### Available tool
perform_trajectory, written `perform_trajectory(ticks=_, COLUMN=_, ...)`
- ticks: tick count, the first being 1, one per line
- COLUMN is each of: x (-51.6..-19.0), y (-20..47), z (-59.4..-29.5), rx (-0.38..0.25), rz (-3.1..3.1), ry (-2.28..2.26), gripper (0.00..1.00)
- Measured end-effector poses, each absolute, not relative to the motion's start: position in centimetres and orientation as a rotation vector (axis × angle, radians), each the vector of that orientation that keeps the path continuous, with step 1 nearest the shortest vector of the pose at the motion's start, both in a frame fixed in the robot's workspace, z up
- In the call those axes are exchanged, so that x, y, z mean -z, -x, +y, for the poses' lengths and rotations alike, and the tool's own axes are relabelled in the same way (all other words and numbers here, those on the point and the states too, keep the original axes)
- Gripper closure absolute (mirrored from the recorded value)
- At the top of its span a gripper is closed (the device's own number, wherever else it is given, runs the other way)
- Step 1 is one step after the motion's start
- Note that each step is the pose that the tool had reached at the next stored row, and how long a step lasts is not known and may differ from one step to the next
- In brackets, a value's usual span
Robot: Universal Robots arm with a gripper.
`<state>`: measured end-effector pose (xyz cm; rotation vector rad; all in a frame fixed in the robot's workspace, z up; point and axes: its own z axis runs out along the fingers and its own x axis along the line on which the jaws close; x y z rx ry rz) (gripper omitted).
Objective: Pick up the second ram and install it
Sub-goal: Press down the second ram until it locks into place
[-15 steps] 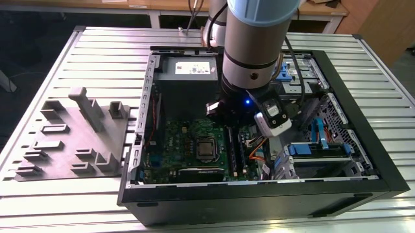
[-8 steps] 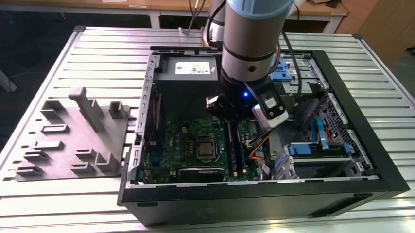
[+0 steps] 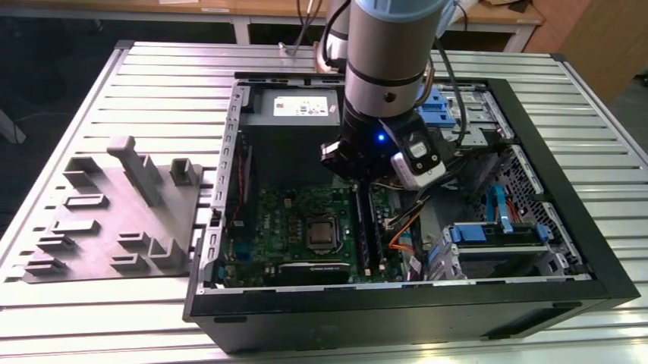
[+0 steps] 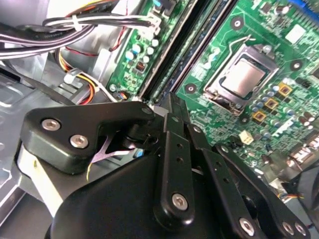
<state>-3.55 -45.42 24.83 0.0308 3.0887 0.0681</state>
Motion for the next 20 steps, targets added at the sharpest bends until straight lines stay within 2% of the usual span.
perform_trajectory(ticks=20, x=-23.2, y=3.5, z=-44.5, rx=-0.068, rz=3.089, ry=-0.031, gripper=0.9)
